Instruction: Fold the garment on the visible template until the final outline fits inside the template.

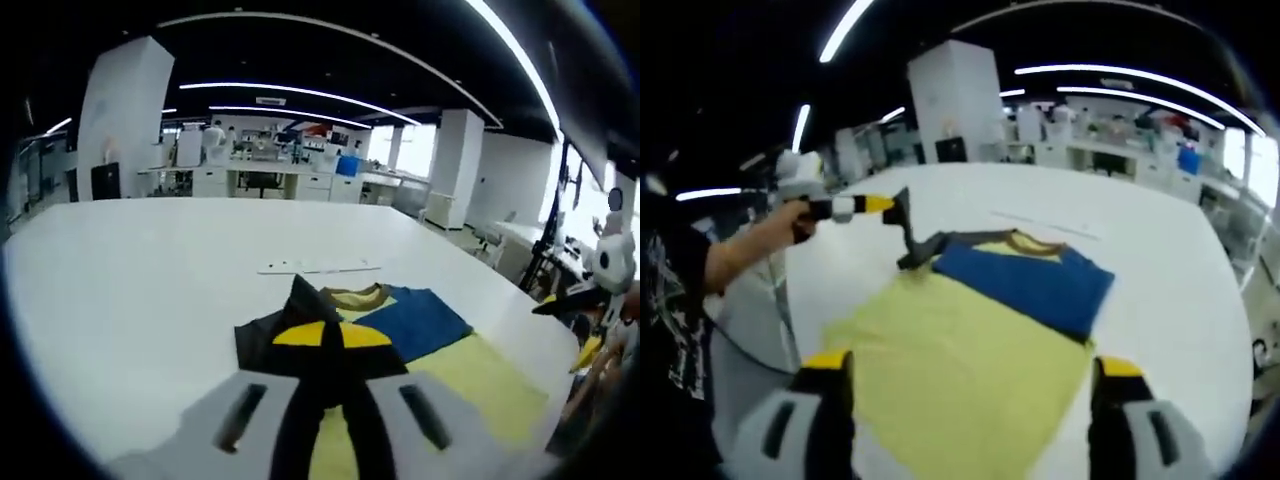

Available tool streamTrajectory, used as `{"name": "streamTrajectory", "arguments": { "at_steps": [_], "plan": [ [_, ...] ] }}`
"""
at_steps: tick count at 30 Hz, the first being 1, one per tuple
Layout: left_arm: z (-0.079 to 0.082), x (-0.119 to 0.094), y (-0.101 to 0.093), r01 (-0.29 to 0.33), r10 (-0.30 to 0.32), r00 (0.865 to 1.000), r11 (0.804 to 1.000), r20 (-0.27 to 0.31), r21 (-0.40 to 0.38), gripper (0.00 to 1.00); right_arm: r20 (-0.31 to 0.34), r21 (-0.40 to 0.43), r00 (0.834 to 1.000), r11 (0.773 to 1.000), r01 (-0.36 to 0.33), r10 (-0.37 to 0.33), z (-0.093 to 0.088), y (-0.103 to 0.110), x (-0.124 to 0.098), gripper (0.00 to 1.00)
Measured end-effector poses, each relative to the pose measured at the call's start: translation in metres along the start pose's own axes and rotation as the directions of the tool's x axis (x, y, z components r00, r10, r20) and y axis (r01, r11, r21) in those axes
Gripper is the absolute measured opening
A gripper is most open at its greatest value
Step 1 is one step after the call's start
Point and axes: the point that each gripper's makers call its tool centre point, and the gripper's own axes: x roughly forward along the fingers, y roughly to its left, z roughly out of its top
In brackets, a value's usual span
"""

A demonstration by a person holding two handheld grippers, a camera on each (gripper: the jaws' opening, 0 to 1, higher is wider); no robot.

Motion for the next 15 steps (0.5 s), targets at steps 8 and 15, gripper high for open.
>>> {"name": "streamTrajectory", "arguments": {
  "at_steps": [8,15],
  "plan": [
    [0.019,0.028,-0.029,0.058,-0.058,0.998,0.998,0.018,0.003,0.00,0.018,-0.016,1.000,1.000,-0.003,0.003,-0.003,0.000,-0.006,0.99],
    [0.031,0.047,-0.047,0.091,-0.091,0.995,0.996,0.032,0.001,0.00,0.010,-0.082,1.000,0.997,-0.013,0.014,-0.006,0.009,-0.012,0.99]
  ]
}}
